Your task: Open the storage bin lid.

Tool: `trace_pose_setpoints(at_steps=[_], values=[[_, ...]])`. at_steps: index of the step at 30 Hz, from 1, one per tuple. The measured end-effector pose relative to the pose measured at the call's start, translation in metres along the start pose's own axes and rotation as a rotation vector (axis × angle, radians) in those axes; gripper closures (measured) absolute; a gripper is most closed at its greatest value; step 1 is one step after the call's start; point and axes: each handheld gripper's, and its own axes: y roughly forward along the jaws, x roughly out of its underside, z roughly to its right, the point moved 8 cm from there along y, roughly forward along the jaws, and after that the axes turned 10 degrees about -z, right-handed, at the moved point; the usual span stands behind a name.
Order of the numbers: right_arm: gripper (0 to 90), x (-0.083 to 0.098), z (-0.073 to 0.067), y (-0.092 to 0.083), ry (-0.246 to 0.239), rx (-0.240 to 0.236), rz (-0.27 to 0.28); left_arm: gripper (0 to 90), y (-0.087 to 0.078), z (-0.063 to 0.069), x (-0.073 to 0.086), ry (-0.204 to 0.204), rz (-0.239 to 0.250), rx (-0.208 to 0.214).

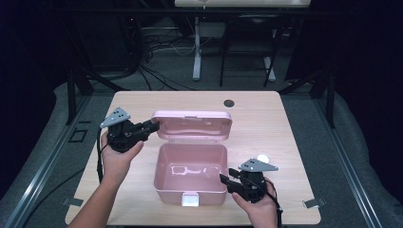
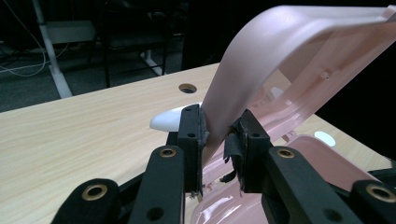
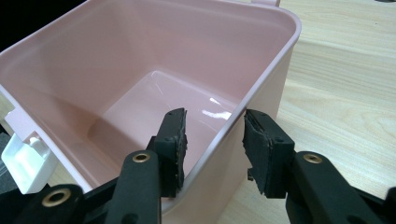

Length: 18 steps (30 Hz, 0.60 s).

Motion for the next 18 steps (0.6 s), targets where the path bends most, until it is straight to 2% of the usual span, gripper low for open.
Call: trace_pose_setpoints(at_steps=[3, 18], values=[[58.7, 0.0, 0.0, 0.0, 0.003, -0.004, 0.003, 75.3, 0.003, -0.002, 0.002, -0.018, 0.001, 0.003], [57.6, 0.0, 0.002, 0.002, 0.004, -0.015, 0.007, 76.6, 0.023, -0.012, 0.019, -0.047, -0.041, -0.002]])
